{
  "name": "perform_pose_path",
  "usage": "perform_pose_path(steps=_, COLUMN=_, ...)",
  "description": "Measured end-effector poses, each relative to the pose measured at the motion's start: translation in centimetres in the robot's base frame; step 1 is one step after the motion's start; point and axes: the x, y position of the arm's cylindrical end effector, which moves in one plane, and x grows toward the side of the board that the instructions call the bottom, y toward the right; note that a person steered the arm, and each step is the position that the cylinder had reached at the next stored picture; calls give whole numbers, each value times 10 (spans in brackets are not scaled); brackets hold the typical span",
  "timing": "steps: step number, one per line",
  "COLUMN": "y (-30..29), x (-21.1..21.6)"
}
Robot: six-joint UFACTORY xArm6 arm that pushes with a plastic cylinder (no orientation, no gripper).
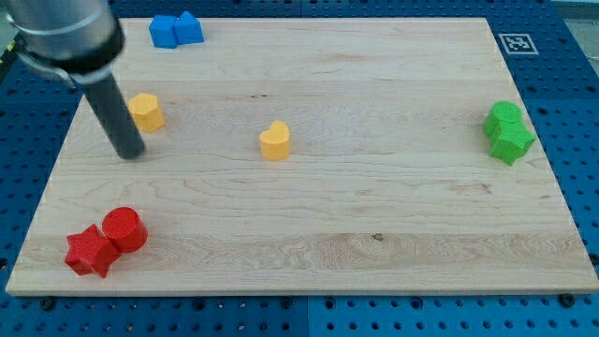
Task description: Slide the yellow hexagon to center of the board
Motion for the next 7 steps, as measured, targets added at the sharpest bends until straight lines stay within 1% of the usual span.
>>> perform_pose_path(steps=1, y=-7, x=-52)
perform_pose_path(steps=3, y=10, x=-51)
perform_pose_path(steps=4, y=80, x=-23)
perform_pose_path(steps=5, y=124, x=-18)
perform_pose_path(steps=6, y=80, x=-19)
perform_pose_path(steps=7, y=98, x=-40)
